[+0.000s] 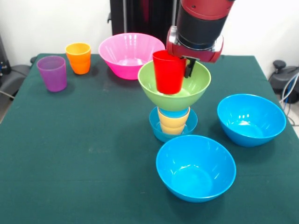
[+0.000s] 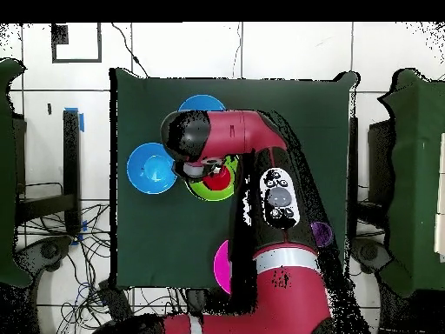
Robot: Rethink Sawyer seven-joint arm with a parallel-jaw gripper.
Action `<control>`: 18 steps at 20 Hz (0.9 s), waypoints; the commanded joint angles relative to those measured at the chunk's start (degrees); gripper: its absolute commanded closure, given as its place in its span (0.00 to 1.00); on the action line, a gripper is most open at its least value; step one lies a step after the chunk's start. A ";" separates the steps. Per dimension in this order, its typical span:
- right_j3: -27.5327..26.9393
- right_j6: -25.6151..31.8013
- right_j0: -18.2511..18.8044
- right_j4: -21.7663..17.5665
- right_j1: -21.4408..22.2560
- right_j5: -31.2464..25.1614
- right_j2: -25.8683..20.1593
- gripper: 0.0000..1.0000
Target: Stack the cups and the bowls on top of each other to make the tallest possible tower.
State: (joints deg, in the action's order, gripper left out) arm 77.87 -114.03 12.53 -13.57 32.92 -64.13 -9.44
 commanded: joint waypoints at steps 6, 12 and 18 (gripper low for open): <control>-1.79 7.56 -1.24 -5.28 -3.01 -5.77 -2.58 1.00; -2.53 7.96 -1.23 -5.49 -3.54 -6.33 -2.73 1.00; -2.93 8.17 -1.41 -6.06 -3.40 -4.82 -2.76 1.00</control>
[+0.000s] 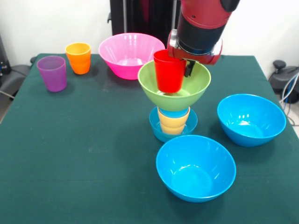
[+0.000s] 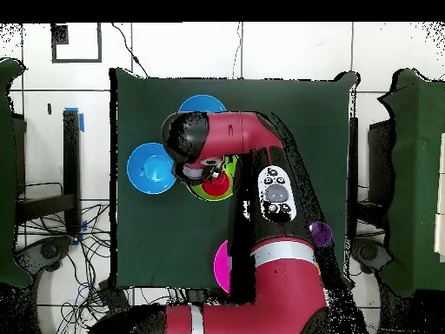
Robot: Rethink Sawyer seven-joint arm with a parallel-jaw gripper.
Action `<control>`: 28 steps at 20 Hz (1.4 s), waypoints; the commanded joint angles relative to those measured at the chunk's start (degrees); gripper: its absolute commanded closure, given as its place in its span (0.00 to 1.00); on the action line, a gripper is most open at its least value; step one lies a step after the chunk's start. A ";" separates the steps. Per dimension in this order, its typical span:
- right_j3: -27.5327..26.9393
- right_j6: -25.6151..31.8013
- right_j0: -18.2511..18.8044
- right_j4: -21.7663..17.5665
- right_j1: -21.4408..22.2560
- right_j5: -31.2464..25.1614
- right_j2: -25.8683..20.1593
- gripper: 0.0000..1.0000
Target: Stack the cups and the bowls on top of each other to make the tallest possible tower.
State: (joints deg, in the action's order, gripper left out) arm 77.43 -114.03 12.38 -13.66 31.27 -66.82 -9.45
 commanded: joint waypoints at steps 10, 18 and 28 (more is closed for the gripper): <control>-2.33 7.45 -0.97 -6.34 -1.59 -1.60 -3.59 1.00; -1.59 7.35 -0.75 -5.54 -1.43 -1.55 -4.49 1.00; -1.49 8.28 -1.05 -6.25 -1.22 -0.10 -5.05 1.00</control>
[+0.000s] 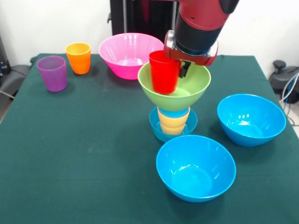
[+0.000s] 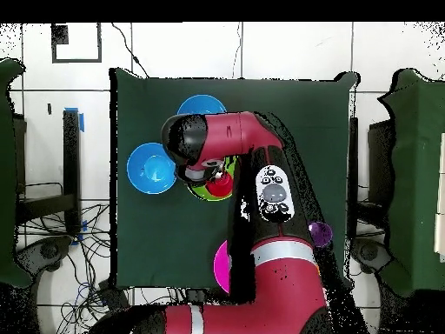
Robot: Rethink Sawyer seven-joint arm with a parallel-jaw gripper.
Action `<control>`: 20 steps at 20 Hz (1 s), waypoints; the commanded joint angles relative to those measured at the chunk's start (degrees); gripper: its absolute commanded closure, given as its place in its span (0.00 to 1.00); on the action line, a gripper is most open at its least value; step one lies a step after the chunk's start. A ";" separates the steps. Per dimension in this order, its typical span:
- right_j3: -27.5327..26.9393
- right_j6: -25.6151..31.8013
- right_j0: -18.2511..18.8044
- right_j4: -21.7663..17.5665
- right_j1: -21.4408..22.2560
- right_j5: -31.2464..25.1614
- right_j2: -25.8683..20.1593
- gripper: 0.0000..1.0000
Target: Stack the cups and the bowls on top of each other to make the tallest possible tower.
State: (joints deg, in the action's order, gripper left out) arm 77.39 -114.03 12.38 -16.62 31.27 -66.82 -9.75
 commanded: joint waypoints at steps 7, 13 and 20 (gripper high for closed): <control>-1.04 9.35 -0.54 -3.17 -1.22 0.72 -5.76 1.00; -0.92 9.28 -0.72 -3.80 -1.02 1.35 -5.78 1.00; -1.10 9.87 -0.43 -3.75 -1.21 1.64 -6.18 1.00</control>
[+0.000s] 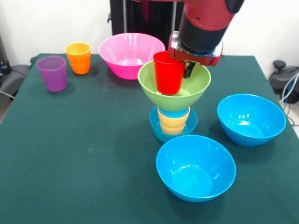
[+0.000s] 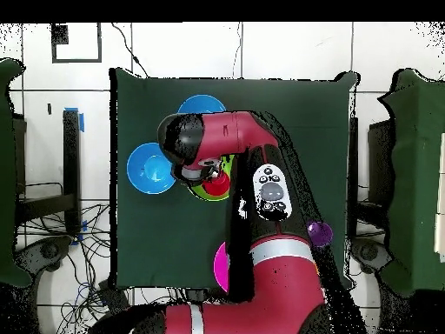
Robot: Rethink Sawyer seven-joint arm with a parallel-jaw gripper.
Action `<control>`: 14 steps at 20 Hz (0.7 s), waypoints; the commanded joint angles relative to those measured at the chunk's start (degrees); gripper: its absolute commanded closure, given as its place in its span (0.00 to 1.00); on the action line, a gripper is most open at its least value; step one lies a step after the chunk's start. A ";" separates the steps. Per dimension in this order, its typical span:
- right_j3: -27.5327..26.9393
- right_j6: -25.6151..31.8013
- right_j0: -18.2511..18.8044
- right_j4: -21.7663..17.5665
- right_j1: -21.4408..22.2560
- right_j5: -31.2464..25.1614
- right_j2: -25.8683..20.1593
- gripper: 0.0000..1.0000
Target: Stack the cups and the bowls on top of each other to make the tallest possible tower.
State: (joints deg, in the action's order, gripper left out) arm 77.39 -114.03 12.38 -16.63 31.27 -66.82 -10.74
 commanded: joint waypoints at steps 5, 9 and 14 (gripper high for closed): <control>-1.08 10.32 -0.28 -3.64 -1.38 1.95 -5.55 1.00; -0.89 10.62 0.08 -3.37 -1.47 2.30 -5.97 1.00; -0.88 10.32 0.42 -3.18 -1.63 2.62 -6.21 0.00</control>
State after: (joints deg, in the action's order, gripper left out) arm 77.38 -114.03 12.44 -16.63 31.27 -66.82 -11.46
